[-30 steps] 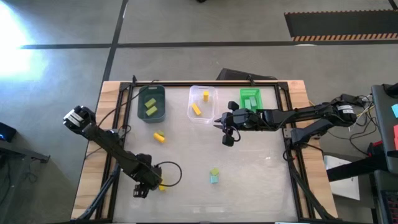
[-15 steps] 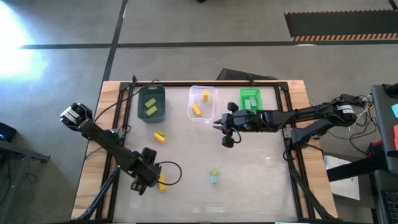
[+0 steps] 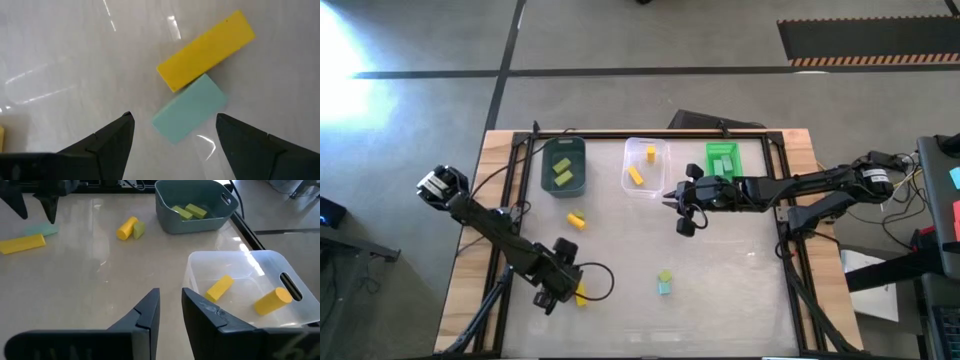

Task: Sort & place blocks by color
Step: Put the blue block into the green bin

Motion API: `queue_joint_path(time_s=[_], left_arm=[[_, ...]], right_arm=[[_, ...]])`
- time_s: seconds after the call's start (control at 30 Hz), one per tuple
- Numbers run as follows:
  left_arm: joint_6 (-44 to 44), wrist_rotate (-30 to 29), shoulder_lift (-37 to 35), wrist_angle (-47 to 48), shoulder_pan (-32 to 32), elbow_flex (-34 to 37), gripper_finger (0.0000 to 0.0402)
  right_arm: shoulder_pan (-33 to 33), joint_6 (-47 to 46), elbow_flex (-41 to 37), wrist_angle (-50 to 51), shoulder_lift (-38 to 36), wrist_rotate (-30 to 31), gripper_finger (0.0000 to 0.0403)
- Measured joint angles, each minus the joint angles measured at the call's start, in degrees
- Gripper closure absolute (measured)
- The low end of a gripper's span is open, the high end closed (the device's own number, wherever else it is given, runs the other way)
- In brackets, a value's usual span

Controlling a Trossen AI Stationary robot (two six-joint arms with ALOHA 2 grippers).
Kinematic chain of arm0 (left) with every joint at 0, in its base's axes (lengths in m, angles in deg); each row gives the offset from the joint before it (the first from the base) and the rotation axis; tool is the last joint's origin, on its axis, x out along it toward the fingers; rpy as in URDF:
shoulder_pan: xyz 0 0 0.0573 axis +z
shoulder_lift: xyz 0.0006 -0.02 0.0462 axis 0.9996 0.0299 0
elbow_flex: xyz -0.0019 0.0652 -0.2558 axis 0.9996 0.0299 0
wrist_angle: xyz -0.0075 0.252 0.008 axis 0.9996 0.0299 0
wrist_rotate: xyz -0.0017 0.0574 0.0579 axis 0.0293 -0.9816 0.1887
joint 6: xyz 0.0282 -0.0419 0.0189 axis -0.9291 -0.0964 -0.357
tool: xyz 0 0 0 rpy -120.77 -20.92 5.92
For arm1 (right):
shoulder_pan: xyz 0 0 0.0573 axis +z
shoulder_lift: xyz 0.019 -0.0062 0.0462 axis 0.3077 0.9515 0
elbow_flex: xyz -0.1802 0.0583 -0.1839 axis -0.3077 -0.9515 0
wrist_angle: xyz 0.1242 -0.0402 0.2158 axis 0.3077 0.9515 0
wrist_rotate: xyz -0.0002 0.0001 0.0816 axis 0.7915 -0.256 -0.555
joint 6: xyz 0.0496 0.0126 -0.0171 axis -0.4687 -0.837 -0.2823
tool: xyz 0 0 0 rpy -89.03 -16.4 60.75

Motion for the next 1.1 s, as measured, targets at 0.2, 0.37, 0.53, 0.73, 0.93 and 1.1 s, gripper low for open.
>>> queue_joint_path(time_s=[0.2,0.37,0.53,0.73,0.93,1.1], left_arm=[[-7.5,4.1,-0.1,-0.1,-0.1,1.0,0.0137],[-11.9,2.2,-1.1,-5.6,0.7,4.4,0.0137],[-11.7,2.3,0.4,-12.9,0.7,7.9,0.0137],[-10.4,2.7,1.7,-13.0,0.6,8.7,0.0168],[-9.5,2.3,1.6,-11.8,0.6,8.3,0.0287],[-6.8,-1.2,-0.7,-11.3,1.8,7.1,0.0293]], right_arm=[[0.0,0.0,0.0,-1.8,0.3,0.1,0.0334],[0.0,-0.1,0.6,-2.9,0.3,0.2,0.0328],[0.3,-0.9,1.0,-2.9,0.3,-0.1,0.0326],[0.8,-1.1,1.0,-2.5,0.3,0.0,0.0335],[0.8,-1.0,0.5,-2.8,0.3,0.0,0.0335],[1.4,0.1,-3.5,-7.9,0.4,0.1,0.0334]])
